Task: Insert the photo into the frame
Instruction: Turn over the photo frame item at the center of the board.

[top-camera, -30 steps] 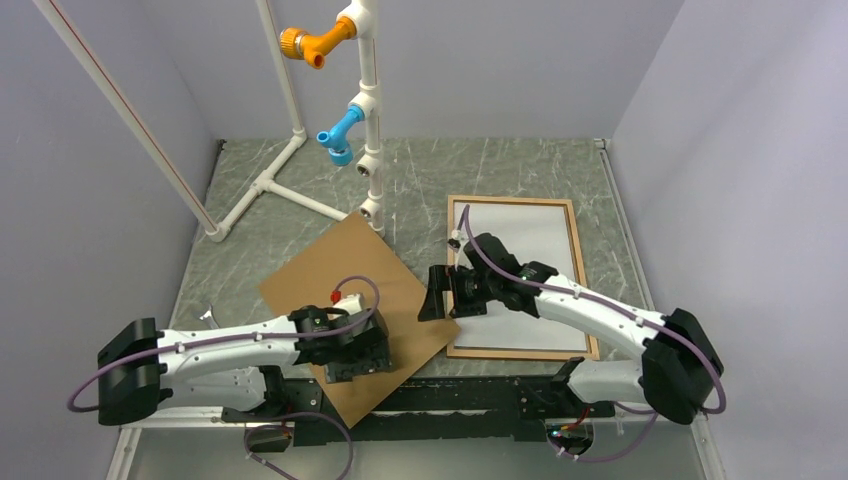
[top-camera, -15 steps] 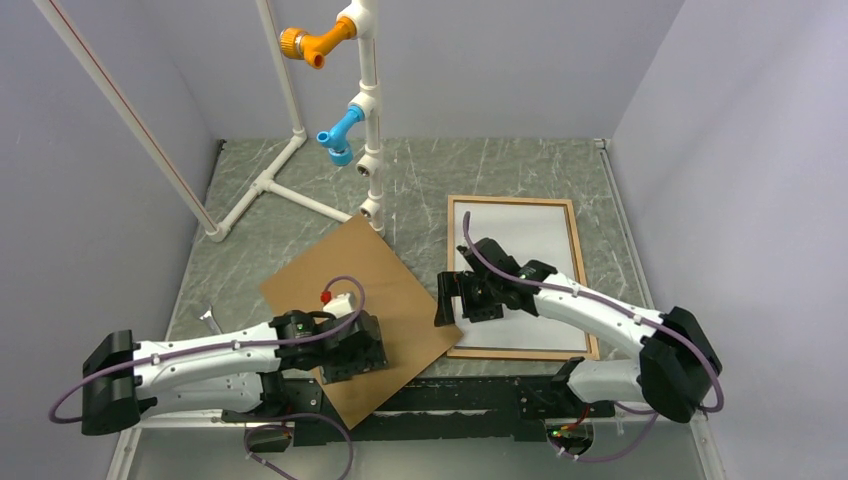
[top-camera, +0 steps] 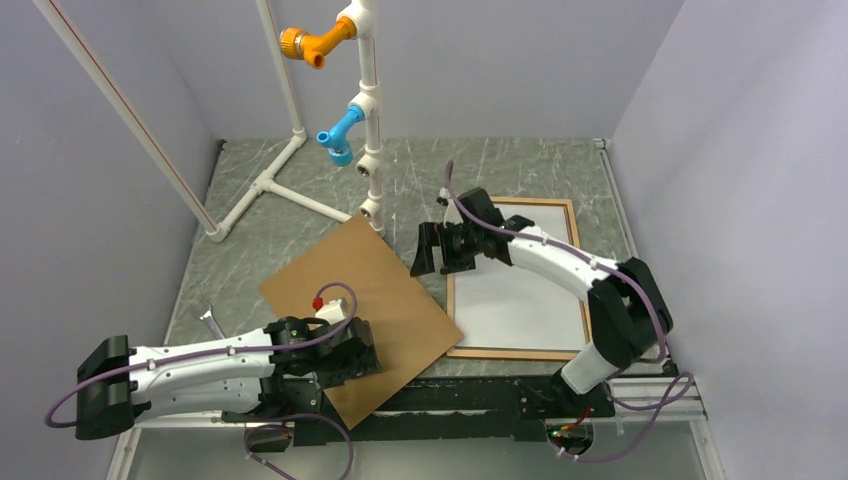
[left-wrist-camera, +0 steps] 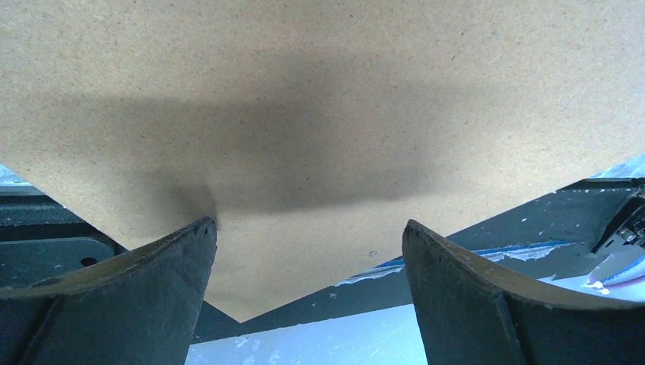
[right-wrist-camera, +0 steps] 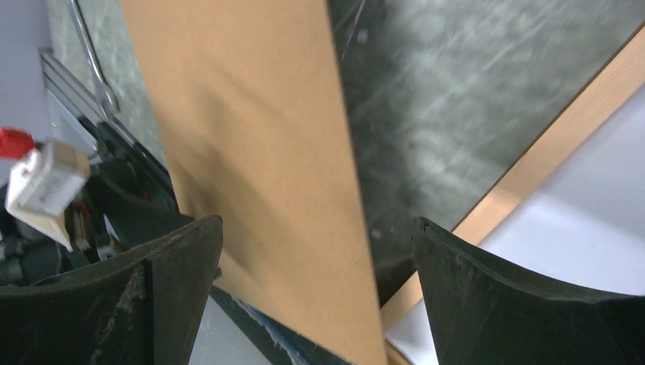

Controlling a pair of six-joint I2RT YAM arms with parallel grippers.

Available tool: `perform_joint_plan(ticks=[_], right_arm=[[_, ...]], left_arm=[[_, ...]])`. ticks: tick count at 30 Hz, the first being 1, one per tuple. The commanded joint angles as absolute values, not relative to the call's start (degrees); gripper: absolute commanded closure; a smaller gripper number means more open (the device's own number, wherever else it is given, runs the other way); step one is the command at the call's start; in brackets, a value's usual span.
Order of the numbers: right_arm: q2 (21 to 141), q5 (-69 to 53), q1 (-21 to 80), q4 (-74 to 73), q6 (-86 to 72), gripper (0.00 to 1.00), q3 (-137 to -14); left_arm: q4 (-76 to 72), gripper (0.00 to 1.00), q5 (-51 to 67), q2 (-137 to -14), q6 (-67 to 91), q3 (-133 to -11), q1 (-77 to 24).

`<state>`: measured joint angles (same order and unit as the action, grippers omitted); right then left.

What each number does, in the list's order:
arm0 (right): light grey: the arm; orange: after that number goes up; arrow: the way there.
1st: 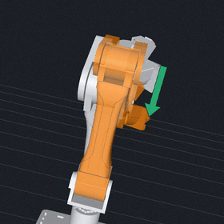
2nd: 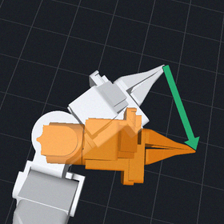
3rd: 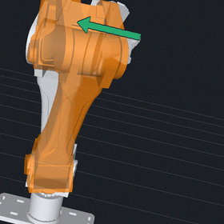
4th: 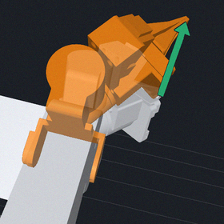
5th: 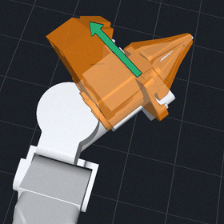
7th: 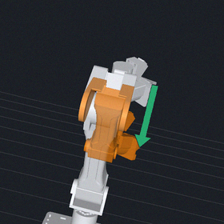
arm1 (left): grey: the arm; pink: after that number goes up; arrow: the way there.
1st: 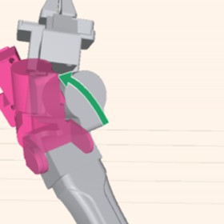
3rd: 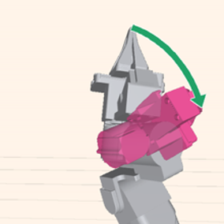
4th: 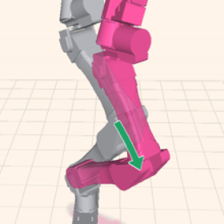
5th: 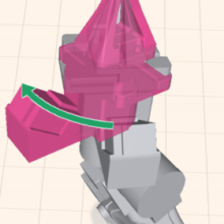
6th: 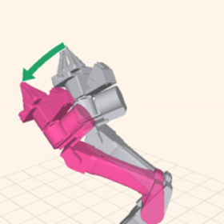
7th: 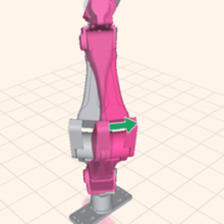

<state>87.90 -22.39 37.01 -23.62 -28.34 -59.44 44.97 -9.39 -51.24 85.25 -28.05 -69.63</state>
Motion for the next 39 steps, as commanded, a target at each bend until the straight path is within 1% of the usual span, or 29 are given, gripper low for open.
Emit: perform_joint_plan(ticks=[1, 3, 7, 12, 15, 17, 19, 25, 28, 32, 39], right_arm=[[94.3, -34.7, 31.8, -15.8, -26.2, 0.05, -63.0], [97.7, -38.2, 31.3, -14.0, -26.2, 0.07, -64.3], [104.2, -44.5, 31.3, -10.1, -27.4, 0.17, -66.4], [108.8, -47.3, 32.8, -7.9, -29.1, 0.24, -68.1], [111.5, -49.0, 34.3, -7.7, -29.5, 0.31, -69.7], [112.3, -50.3, 35.0, -5.7, -30.9, 0.39, -69.6], [112.7, -50.8, 35.4, -4.1, -31.9, 0.49, -69.2], [112.4, -51.8, 36.1, -1.7, -33.8, 0.82, -67.4], [111.3, -51.7, 36.8, -1.9, -34.2, 0.91, -66.8], [110.1, -49.6, 39.0, -7.8, -32.1, 1.0, -69.1], [109.6, -43.5, 43.5, -20.6, -28.4, 1.0, -78.1]], left_arm=[[47.1, 0.04, -11.2, -53.4, 85.2, -30.6, -69.9], [47.8, 0.05, -11.5, -54.0, 84.8, -31.2, -69.9], [46.6, 0.05, -11.5, -54.0, 84.5, -30.8, -69.9], [47.3, 0.04, -11.8, -53.9, 84.4, -30.7, -69.9], [48.1, 0.04, -12.2, -53.6, 84.2, -31.0, -69.9], [48.3, 0.05, -12.4, -53.3, 84.1, -31.1, -69.9], [48.4, 0.05, -12.5, -53.0, 84.2, -31.0, -69.9], [49.8, 0.05, -13.1, -52.6, 84.5, -31.4, -69.9], [50.7, 0.04, -13.5, -52.2, 84.7, -31.8, -69.8], [52.4, 0.04, -14.2, -51.0, 85.3, -32.2, -69.9], [56.0, 0.05, -16.0, -46.9, 86.8, -32.9, -69.9]])
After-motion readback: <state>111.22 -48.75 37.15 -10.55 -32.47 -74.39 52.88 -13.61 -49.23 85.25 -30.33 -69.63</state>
